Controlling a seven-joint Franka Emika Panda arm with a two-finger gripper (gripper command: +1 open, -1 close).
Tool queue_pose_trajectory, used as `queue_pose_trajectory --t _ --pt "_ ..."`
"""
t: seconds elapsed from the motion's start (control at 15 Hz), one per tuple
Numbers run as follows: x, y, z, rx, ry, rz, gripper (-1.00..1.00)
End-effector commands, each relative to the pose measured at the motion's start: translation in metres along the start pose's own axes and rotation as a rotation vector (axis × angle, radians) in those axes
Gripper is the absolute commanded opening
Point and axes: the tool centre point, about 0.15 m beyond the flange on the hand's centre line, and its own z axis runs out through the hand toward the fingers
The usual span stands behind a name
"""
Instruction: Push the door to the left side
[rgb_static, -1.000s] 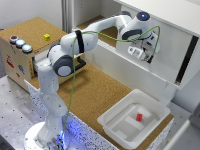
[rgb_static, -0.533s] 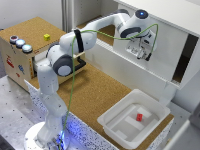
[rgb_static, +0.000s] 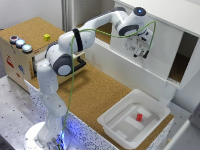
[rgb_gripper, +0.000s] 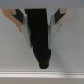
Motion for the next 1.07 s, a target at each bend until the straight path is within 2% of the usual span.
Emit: queue_pose_trajectory --t 0.0,0.27,0.73,1.0 --pt "-0.002 -0.045 0.004 -0.049 0.032 0.013 -1.0" --pt "-0.003 -0.066 0.006 -0.079 0.046 0.007 -1.0" --pt "-0.011 -0.101 0.006 -0.092 0.057 0.006 -1.0" --pt "-0.016 -0.121 0.008 -0.128 0.07 -0.008 -1.0"
